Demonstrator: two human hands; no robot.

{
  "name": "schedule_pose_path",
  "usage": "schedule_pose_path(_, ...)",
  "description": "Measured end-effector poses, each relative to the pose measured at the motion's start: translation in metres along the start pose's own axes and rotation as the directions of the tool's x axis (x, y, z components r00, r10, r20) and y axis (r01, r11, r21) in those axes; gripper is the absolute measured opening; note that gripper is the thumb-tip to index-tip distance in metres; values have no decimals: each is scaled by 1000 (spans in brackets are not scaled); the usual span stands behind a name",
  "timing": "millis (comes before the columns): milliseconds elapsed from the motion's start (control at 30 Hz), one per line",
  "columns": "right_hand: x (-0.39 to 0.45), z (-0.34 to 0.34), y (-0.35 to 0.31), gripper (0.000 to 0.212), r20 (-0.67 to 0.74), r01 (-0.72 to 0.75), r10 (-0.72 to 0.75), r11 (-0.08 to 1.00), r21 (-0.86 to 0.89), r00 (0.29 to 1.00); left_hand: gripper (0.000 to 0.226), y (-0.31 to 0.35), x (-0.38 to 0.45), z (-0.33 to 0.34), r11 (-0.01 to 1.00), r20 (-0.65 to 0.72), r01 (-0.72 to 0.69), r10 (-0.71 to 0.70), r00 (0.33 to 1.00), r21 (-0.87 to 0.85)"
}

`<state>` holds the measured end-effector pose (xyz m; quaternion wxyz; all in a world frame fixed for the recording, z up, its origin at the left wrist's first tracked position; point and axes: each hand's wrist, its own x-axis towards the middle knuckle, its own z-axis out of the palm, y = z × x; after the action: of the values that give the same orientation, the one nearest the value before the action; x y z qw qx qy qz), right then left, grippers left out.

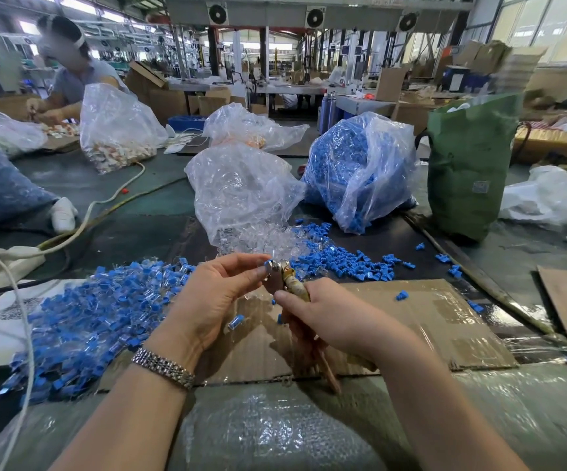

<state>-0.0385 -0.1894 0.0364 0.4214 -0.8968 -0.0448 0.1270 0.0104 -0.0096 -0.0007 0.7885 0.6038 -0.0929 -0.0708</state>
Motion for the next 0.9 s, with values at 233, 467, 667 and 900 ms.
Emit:
schedule_pose_path(233,-1,-4,0,53,73,-33,25,992,121,997,27,2,0,-2,997,-10,-13,13,1000,73)
schedule_pose_path(467,5,-32,16,36,-268,-198,123,942,-272,955,16,0,-1,-11,666,-312,-25,382,870,746)
schedule_pose_path(667,9,-27,47,47,-438,-455,224,704,-545,871,12,-7,-2,-11,195,-218,122,607,764,973)
schedule_pose_path(900,26,-13,20,33,-332,-56,-197,783,-620,922,18,-17,2,-2,16,-40,36,402,915,999)
